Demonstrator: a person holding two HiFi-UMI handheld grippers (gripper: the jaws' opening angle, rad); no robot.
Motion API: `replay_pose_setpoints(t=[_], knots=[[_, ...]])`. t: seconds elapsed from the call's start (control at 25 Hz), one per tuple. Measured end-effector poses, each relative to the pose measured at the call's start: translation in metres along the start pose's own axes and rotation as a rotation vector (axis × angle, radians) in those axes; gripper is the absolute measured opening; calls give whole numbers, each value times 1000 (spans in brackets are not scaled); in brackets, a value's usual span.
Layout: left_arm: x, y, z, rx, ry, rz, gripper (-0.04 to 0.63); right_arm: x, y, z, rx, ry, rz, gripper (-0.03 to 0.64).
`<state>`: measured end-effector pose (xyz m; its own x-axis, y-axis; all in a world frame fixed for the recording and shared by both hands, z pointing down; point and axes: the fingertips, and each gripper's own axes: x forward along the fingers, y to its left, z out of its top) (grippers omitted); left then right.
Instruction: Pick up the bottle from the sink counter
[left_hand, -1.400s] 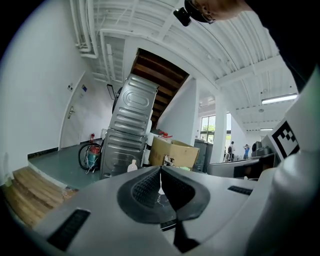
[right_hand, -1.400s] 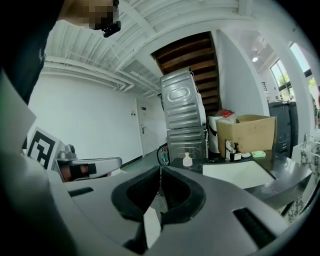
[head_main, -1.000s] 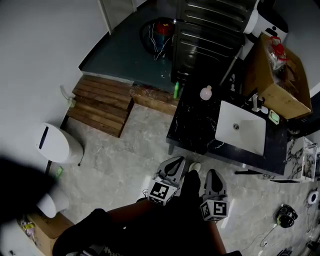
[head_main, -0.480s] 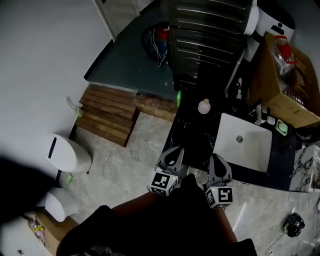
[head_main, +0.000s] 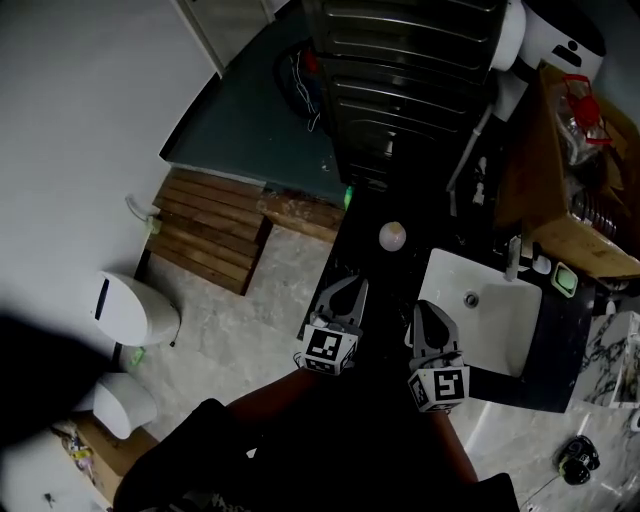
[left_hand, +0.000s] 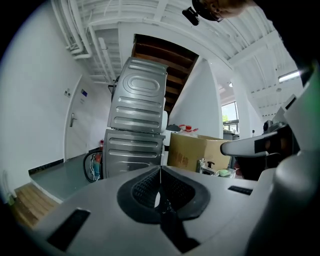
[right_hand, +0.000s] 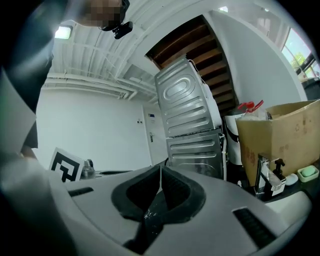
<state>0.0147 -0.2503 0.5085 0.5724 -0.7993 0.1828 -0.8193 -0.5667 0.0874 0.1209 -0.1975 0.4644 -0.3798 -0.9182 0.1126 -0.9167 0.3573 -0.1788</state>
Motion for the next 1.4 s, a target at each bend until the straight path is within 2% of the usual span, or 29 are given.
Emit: replay_pose_setpoints(t=[0.12, 0.28, 0.44, 0.6, 0.64, 0.76, 0.8, 0.92, 1.0, 1.12, 1.24, 1.4], knots=[[26, 1, -8, -12, 28, -1, 17, 13, -17, 0, 0, 25, 10, 40], [62, 3, -24, 27, 83, -7, 18, 28, -42, -13, 22, 52, 11, 40], [89, 6, -38, 35, 107, 4, 18, 44, -59, -21, 23, 74, 30, 40], [114, 1, -62, 36, 151, -30, 21, 53, -74, -28, 17, 89, 48, 40], [121, 2, -70, 33, 167, -35, 34, 56, -78, -31, 18, 91, 50, 40], [139, 5, -85, 21, 196, -38, 168, 62, -86, -36, 29, 96, 57, 40], [144, 8, -89, 23, 200, -33, 194, 63, -88, -38, 34, 100, 55, 40], [158, 18, -95, 57, 199, -2, 207, 66, -95, -44, 39, 113, 43, 40], [167, 21, -103, 64, 216, -8, 232, 66, -99, -49, 56, 112, 30, 40], [177, 23, -124, 41, 284, -28, 289, 65, -105, -52, 74, 120, 19, 40], [184, 31, -148, 29, 362, 1, 315, 60, -114, -57, 110, 132, -12, 40], [191, 36, -157, 45, 384, 28, 339, 50, -128, -73, 156, 160, -59, 40]])
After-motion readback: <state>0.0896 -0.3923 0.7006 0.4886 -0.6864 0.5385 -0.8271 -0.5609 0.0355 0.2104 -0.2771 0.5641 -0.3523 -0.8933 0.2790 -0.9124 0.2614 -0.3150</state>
